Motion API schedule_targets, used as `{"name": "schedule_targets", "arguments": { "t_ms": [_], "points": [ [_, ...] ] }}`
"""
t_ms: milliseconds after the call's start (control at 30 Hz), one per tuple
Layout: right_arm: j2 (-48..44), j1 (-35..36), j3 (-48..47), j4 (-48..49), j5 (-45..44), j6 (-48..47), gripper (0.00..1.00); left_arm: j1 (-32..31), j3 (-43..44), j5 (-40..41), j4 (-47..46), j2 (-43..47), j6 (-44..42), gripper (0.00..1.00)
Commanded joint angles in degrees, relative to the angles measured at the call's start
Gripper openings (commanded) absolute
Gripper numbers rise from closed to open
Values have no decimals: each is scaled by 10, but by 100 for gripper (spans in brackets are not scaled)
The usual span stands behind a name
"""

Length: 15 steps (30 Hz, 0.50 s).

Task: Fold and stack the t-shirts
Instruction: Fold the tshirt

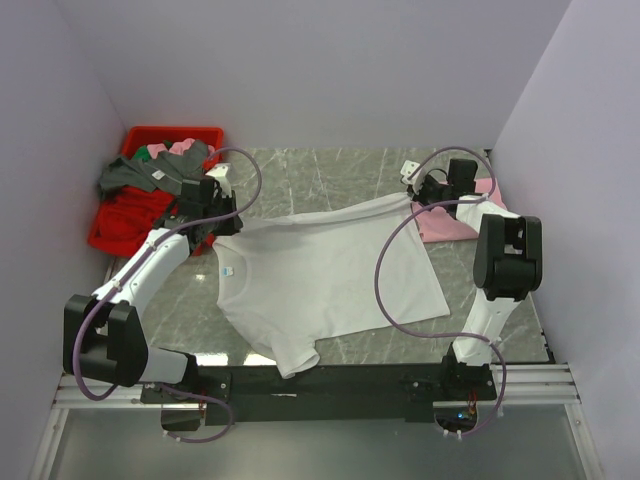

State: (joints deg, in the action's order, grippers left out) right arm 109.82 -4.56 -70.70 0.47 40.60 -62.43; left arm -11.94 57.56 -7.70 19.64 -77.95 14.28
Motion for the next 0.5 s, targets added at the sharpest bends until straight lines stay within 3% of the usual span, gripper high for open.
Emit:
{"name": "schedule_targets", "arguments": {
  "t_ms": [0, 467],
  "points": [
    [-29, -5, 5, 17, 16, -1, 0, -2, 18, 4, -3, 8, 0, 1],
    [-29, -5, 9, 4, 13, -2, 0, -2, 0, 1, 0, 18, 3, 1]
  ]
}}
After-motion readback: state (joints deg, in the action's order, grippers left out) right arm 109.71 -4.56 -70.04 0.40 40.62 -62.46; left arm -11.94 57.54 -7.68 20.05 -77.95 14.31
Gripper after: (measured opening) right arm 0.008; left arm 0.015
